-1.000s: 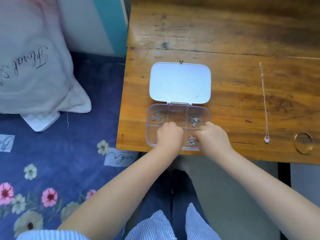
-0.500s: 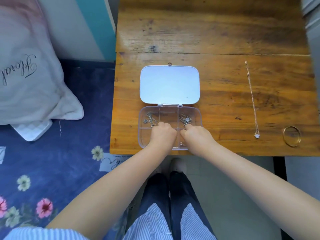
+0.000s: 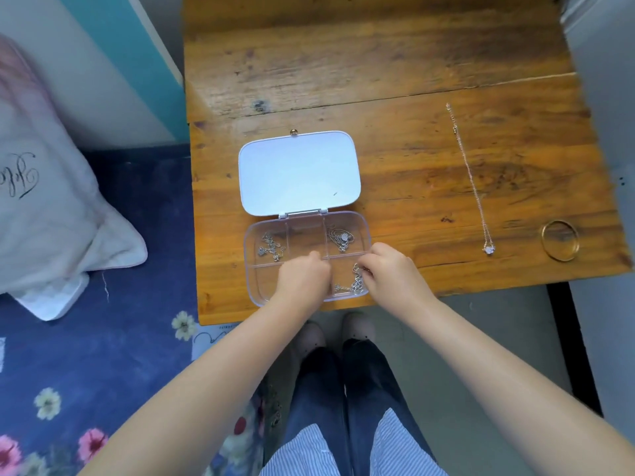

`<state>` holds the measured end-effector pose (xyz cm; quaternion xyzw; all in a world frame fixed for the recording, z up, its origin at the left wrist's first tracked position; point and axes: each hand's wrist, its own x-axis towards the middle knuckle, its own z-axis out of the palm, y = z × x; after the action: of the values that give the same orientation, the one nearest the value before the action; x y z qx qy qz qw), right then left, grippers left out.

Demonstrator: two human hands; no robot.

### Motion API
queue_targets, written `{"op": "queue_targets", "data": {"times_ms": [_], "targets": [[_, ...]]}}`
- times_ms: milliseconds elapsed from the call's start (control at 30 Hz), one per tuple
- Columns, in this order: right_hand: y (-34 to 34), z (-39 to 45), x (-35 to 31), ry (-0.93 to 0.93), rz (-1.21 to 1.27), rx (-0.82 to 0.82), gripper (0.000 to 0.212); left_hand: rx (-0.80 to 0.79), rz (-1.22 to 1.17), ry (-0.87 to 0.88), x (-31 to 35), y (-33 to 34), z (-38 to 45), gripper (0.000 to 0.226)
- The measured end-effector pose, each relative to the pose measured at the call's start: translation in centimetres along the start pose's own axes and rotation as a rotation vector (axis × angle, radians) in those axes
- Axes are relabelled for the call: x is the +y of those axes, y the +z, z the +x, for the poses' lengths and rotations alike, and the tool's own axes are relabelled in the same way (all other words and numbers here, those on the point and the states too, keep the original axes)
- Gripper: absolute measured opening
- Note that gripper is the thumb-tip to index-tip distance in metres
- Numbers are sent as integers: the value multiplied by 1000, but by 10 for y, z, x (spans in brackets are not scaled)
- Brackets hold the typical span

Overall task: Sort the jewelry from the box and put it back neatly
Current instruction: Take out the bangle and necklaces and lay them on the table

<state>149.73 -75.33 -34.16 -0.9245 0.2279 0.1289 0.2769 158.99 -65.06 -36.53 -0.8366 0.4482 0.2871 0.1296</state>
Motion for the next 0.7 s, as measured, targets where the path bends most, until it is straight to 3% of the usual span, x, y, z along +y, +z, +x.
{"op": "queue_targets", "data": {"times_ms": [200, 400, 533, 700], "targets": [[3, -2, 6, -48, 3, 35, 19, -22, 122, 47, 5, -5, 1, 26], [-13, -11, 12, -43, 128, 27, 13, -85, 317, 240, -5, -16, -5, 28], [-51, -18, 12, -11, 212, 39, 10, 57, -21, 126, -10, -47, -25, 12], [-126, -31, 8, 12, 272, 101, 19, 285, -738, 149, 5, -119, -55, 27]]}}
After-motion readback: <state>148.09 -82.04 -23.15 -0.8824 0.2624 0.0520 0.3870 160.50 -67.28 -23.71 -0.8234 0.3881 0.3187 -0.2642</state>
